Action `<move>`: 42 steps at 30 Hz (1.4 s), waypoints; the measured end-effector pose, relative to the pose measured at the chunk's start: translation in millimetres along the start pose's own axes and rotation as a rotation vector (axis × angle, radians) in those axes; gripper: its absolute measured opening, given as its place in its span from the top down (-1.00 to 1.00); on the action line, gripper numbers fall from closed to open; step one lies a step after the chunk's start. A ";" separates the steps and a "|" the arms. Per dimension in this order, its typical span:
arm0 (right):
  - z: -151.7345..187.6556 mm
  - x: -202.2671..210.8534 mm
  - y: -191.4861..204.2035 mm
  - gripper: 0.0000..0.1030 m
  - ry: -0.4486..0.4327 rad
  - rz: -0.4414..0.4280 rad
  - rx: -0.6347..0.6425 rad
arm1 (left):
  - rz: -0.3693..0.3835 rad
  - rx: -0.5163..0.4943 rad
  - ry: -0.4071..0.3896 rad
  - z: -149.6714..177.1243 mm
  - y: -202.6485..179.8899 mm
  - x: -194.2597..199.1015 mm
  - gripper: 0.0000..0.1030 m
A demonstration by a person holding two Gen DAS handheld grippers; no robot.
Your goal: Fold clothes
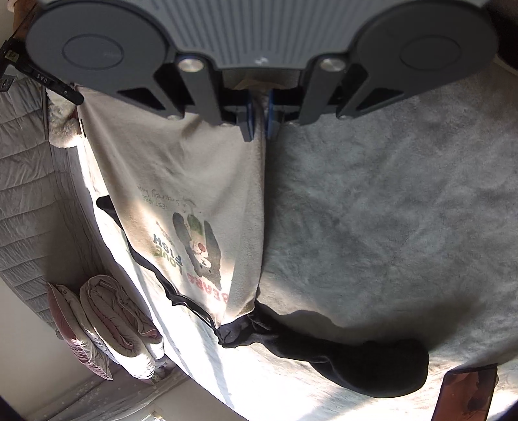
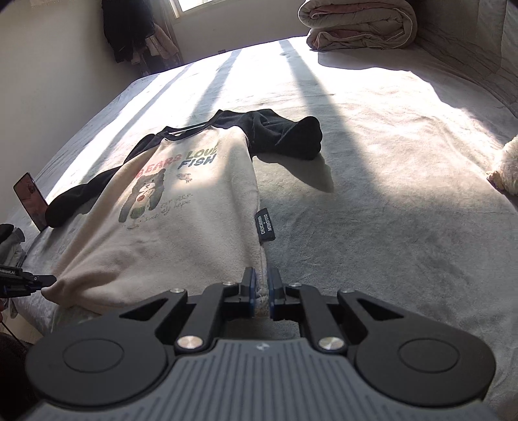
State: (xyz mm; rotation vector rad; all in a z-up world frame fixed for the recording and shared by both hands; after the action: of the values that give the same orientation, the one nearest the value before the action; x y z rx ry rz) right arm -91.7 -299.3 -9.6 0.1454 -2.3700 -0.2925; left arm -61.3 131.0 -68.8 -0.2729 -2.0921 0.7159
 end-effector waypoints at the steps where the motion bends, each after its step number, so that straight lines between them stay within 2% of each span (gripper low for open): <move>1: 4.5 -6.8 -1.4 0.81 0.016 0.008 0.000 | -0.012 -0.009 0.005 3.1 0.9 -3.7 0.80; 3: 13.5 -20.3 -4.1 0.78 0.048 0.025 0.001 | -0.011 -0.007 -0.001 4.6 4.8 -4.9 0.76; 5: 20.3 -27.5 -12.9 0.65 0.067 0.028 -0.029 | 0.006 0.007 -0.007 3.8 8.2 -1.4 0.58; 7: 20.6 -24.4 -21.5 0.65 0.055 0.004 -0.083 | 0.026 0.020 -0.003 2.6 11.7 4.0 0.32; 9: 20.6 -21.5 -29.9 0.53 0.041 -0.022 -0.139 | 0.052 0.022 0.017 4.2 12.4 6.2 0.23; 10: 19.7 -18.7 -34.4 0.32 0.029 -0.034 -0.174 | 0.059 0.021 0.028 6.3 12.6 5.6 0.21; 11: 18.7 -16.0 -39.0 0.24 0.016 -0.046 -0.209 | 0.063 0.020 0.039 8.6 12.8 4.3 0.20; 15: 24.0 -14.9 -44.2 0.22 0.019 -0.066 -0.260 | 0.064 0.003 0.031 16.4 12.1 -2.4 0.19; 18: 34.0 -24.1 -38.3 0.22 0.042 -0.100 -0.265 | 0.078 -0.002 0.007 19.7 11.2 -6.7 0.23; 20: 40.8 -33.0 -30.5 0.30 0.047 -0.102 -0.242 | 0.080 -0.009 -0.004 21.4 8.9 -8.2 0.31; 21: 41.6 -35.2 -27.4 0.45 0.039 -0.096 -0.226 | 0.075 -0.013 -0.001 22.0 7.2 -8.6 0.65; 22: 42.4 -37.3 -24.4 0.71 0.031 -0.090 -0.210 | 0.071 -0.011 0.003 22.3 5.2 -7.4 0.86; 25: 35.4 -28.8 -23.3 0.78 -0.003 -0.100 -0.232 | 0.077 0.013 0.004 21.2 -2.0 2.8 0.88; 30: 13.4 10.8 -24.4 0.80 -0.078 -0.136 -0.269 | 0.155 0.100 0.009 9.6 -12.9 36.1 0.88; 35: -1.0 39.9 -15.9 0.82 -0.094 -0.133 -0.218 | 0.135 0.067 0.013 11.0 -27.0 57.7 0.88; 42: 17.2 46.9 -16.6 0.83 -0.056 -0.092 -0.156 | 0.088 -0.012 0.071 44.3 -27.7 53.2 0.88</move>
State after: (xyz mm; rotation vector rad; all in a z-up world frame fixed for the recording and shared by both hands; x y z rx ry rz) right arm -137.3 -321.2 5.1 0.1749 -2.3880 -0.5304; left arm -126.3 114.7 -36.2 -0.3935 -2.0276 0.7353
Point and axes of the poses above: each gripper's, at about its wrist camera, not at the fingertips, and x roughly against the way its jaws point, y to its left, z to its underside, the point moved 3 cm from there along -x, roughly the way its jaws point, and after that the axes turned 6 degrees about -y, right-handed, at the moved point
